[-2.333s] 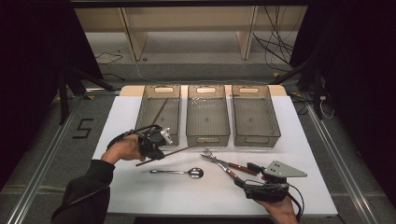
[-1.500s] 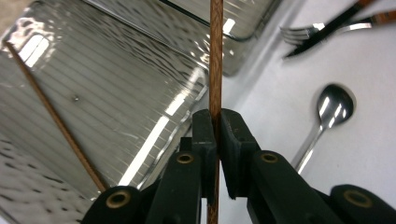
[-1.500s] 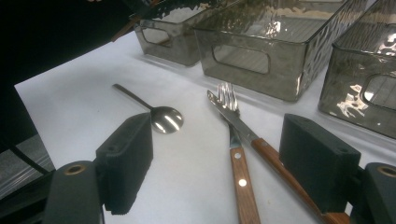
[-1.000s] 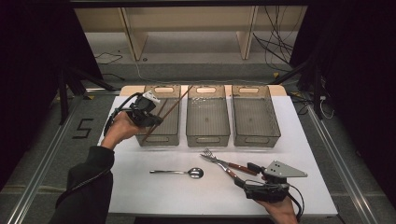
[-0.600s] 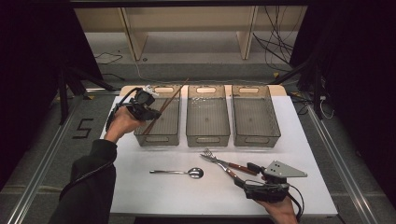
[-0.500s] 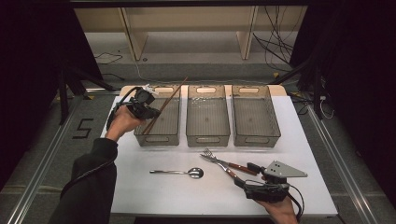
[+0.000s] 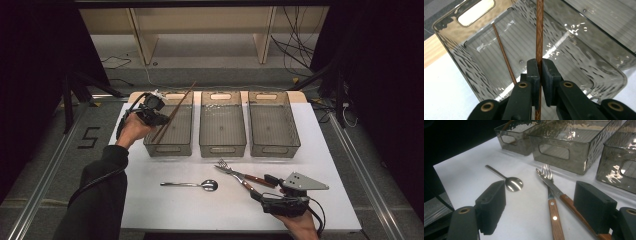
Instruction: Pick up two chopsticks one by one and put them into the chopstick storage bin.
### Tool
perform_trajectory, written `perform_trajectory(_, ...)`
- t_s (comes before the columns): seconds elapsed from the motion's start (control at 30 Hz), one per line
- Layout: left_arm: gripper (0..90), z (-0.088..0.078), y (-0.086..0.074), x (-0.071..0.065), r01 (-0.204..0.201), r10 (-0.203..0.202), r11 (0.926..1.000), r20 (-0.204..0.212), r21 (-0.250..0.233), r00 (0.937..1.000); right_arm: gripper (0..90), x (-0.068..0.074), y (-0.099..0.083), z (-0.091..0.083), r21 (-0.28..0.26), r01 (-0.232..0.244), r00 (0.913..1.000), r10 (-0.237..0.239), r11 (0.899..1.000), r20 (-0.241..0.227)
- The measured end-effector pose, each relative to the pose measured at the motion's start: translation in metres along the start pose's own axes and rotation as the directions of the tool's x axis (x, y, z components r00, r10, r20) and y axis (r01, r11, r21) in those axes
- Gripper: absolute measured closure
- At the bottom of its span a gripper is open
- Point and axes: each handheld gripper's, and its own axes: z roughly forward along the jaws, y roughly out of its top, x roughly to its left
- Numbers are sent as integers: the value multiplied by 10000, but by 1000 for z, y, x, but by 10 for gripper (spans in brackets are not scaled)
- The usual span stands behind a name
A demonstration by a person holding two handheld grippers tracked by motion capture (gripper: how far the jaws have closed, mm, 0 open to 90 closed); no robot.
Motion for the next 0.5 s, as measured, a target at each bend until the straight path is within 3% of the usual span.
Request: perform_trajectory(0.5,840,16,-17,10,892,-904,9934,142,726,9958,266,0,0,0,8,-14,10000,14,10000,5)
